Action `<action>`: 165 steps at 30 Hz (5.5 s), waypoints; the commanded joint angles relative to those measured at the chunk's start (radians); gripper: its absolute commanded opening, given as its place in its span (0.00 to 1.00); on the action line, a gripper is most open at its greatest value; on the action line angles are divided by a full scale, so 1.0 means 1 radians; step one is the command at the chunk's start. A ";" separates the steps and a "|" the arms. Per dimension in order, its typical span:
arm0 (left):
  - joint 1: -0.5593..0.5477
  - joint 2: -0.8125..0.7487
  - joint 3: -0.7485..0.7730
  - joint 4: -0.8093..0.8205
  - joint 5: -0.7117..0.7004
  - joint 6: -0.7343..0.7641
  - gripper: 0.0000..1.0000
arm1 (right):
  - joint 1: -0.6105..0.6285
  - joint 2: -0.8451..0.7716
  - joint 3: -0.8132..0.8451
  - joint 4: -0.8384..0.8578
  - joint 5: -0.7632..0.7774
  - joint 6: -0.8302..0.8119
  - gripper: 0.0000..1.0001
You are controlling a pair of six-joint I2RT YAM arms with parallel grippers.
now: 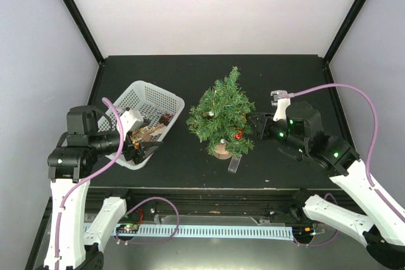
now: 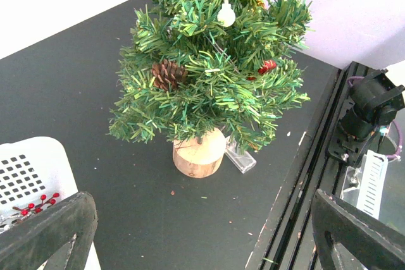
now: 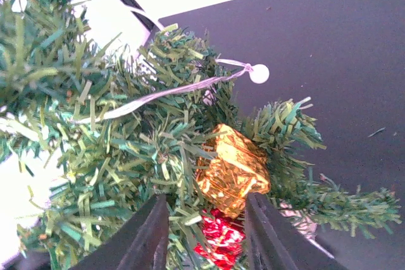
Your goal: Decorate the small christmas tree
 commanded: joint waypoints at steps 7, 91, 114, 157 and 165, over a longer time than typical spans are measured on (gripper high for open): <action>0.006 -0.013 -0.004 0.013 -0.012 0.004 0.93 | -0.005 -0.005 -0.048 -0.002 0.015 -0.001 0.22; 0.054 0.844 -0.173 0.435 -0.729 0.297 0.49 | -0.027 0.112 -0.147 -0.124 -0.019 -0.083 0.68; 0.077 0.890 -0.042 0.425 -0.740 0.301 0.02 | -0.027 0.146 -0.077 -0.181 0.011 -0.060 0.66; -0.256 0.539 0.618 0.138 -0.444 0.308 0.02 | -0.027 0.031 -0.032 -0.246 0.078 -0.028 0.68; -0.473 0.589 0.625 0.215 -0.544 0.479 0.01 | -0.028 -0.023 -0.028 -0.237 0.091 -0.016 0.69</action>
